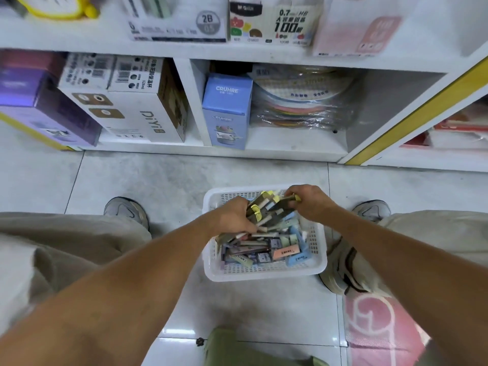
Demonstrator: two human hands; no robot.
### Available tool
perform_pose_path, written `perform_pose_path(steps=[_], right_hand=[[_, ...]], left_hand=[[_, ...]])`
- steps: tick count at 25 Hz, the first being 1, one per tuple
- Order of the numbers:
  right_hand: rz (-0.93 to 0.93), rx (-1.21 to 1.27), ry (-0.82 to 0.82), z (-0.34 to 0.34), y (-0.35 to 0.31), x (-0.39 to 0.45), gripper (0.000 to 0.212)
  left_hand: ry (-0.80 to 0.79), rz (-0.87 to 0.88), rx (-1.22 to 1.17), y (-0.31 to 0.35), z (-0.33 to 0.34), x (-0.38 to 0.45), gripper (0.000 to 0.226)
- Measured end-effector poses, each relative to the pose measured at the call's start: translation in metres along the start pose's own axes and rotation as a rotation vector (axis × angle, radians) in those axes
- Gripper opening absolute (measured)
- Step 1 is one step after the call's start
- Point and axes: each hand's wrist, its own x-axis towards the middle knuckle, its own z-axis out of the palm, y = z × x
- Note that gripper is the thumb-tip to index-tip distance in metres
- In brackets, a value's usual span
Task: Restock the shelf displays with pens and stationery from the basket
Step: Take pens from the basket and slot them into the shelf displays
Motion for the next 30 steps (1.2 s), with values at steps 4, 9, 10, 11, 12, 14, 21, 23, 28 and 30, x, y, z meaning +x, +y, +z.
perform_pose_path(steps=[4,9,10,11,12,14,21,23,28,30], right_hand=[[-0.110,-0.064,-0.167,-0.065,-0.024,-0.020,0.020],[-0.294,0.082,-0.239,-0.144,-0.073,-0.063,0.023],[-0.345,0.123,-0.229,-0.160,-0.084,-0.073,0.023],[-0.390,0.171,-0.214,-0.175,-0.094,-0.083,0.024],[-0.428,0.225,-0.196,-0.190,-0.104,-0.092,0.024],[-0.509,0.327,-0.158,-0.216,-0.122,-0.106,0.024],[-0.758,0.432,0.219,-0.280,-0.168,-0.135,0.025],[-0.780,0.504,0.268,-0.287,-0.172,-0.133,0.025],[-0.776,0.620,0.269,-0.302,-0.182,-0.118,0.030],[-0.766,0.604,0.242,-0.307,-0.184,-0.109,0.032]], left_hand=[[0.046,0.063,-0.206,0.035,-0.036,-0.032,0.017],[0.150,0.107,-0.326,0.087,-0.075,-0.074,0.017],[0.107,0.129,-0.393,0.099,-0.082,-0.085,0.018],[0.067,0.156,-0.447,0.109,-0.088,-0.095,0.016],[0.049,0.186,-0.474,0.120,-0.094,-0.105,0.013],[0.051,0.237,-0.511,0.142,-0.105,-0.124,0.013],[-0.078,0.391,-0.891,0.207,-0.154,-0.182,0.025],[-0.032,0.383,-0.890,0.218,-0.161,-0.189,0.023],[0.022,0.372,-0.962,0.228,-0.180,-0.185,0.020],[0.049,0.368,-0.945,0.228,-0.188,-0.181,0.017]])
